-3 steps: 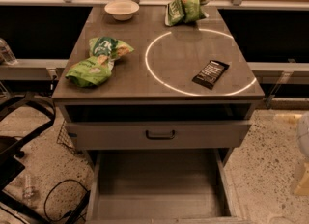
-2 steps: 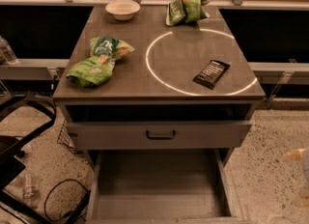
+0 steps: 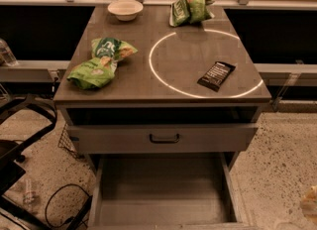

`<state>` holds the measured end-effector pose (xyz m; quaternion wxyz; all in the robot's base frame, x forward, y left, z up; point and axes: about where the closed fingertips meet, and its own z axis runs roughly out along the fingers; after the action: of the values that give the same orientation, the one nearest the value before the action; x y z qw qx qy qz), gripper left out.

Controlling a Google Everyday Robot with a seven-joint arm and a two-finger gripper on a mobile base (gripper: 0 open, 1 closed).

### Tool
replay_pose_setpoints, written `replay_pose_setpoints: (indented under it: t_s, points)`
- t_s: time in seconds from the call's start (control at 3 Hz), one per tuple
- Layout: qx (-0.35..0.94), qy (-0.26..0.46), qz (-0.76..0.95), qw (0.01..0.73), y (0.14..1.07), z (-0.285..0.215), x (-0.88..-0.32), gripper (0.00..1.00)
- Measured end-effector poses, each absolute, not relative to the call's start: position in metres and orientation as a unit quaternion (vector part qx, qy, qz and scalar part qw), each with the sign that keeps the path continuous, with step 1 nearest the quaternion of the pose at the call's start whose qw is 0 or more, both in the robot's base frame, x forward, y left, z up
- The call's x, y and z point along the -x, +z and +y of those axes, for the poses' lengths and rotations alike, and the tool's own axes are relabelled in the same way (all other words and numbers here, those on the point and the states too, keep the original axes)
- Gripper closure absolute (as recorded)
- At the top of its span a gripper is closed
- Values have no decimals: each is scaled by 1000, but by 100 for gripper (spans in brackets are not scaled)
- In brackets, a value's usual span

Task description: Close middle drawer

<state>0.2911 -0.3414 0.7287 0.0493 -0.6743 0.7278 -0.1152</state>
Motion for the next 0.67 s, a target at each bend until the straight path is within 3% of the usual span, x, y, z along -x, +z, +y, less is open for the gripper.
replay_pose_setpoints:
  t_s: [0.33, 0.67]
  points:
    - [674, -115, 728, 49, 729, -342, -290, 100]
    - [672, -132, 728, 43, 726, -337, -289, 100]
